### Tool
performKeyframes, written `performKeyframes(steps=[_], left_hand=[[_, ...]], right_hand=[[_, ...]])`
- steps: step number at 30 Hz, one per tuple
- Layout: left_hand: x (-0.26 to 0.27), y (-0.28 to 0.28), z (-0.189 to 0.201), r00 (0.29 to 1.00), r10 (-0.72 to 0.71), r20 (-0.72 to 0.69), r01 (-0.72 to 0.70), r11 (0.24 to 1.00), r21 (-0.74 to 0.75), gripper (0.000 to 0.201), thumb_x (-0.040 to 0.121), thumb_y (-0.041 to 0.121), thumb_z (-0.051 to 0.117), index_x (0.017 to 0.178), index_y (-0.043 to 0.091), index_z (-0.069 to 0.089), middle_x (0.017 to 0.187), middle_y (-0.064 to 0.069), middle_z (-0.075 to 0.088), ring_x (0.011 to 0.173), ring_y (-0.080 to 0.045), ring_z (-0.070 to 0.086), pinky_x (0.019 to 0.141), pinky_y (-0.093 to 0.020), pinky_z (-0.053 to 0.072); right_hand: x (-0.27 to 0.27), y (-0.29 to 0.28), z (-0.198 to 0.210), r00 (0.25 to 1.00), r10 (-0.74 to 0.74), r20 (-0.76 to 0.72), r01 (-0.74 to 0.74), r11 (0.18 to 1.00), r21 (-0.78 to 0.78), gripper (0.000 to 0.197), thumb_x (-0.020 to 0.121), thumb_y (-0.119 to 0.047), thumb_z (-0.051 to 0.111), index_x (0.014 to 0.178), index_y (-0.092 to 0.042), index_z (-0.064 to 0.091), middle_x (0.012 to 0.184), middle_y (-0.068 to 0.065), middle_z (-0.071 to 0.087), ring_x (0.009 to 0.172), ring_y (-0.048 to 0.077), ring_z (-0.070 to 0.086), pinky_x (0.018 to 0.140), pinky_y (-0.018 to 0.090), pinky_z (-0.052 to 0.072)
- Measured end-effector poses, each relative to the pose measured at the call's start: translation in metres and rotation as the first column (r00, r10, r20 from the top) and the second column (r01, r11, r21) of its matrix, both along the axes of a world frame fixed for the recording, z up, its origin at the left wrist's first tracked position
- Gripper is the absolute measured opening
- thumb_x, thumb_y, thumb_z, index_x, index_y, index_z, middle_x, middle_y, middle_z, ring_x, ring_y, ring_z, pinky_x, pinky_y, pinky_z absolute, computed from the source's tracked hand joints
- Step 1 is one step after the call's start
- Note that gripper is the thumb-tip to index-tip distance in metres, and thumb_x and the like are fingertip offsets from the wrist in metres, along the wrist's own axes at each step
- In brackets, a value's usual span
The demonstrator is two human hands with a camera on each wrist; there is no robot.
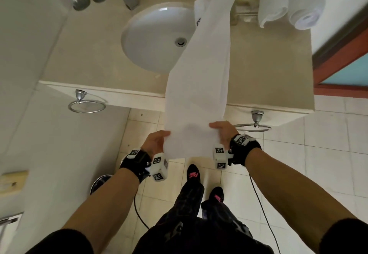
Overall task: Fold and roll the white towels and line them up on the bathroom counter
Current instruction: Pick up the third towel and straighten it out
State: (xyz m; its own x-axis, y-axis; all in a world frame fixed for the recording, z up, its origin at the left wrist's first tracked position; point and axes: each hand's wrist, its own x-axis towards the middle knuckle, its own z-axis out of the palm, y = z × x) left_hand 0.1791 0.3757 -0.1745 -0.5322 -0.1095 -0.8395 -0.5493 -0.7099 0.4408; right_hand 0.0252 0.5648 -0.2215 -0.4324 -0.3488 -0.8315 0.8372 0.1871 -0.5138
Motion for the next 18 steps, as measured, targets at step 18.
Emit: performKeyframes(steps=[18], left_hand=[[0.044,0.049,-0.002,0.993,-0.035,-0.109,0.000,0.953,-0.302,0.081,0.064,-0.017,0.067,0.130,0.026,0.047,0.129,-0.008,0.054,0.117,-0.034,0.054,0.078,-0.038,0.055]], right_hand=[[0.047,0.026,0.051,0.987,0.163,0.012,-0.162,0.987,-0.010,0.014,0.088,-0.010,0.049,0.074,-0.011,0.051,0.077,0.008,0.057,0.071,0.028,0.056,0.063,0.033,0.049]])
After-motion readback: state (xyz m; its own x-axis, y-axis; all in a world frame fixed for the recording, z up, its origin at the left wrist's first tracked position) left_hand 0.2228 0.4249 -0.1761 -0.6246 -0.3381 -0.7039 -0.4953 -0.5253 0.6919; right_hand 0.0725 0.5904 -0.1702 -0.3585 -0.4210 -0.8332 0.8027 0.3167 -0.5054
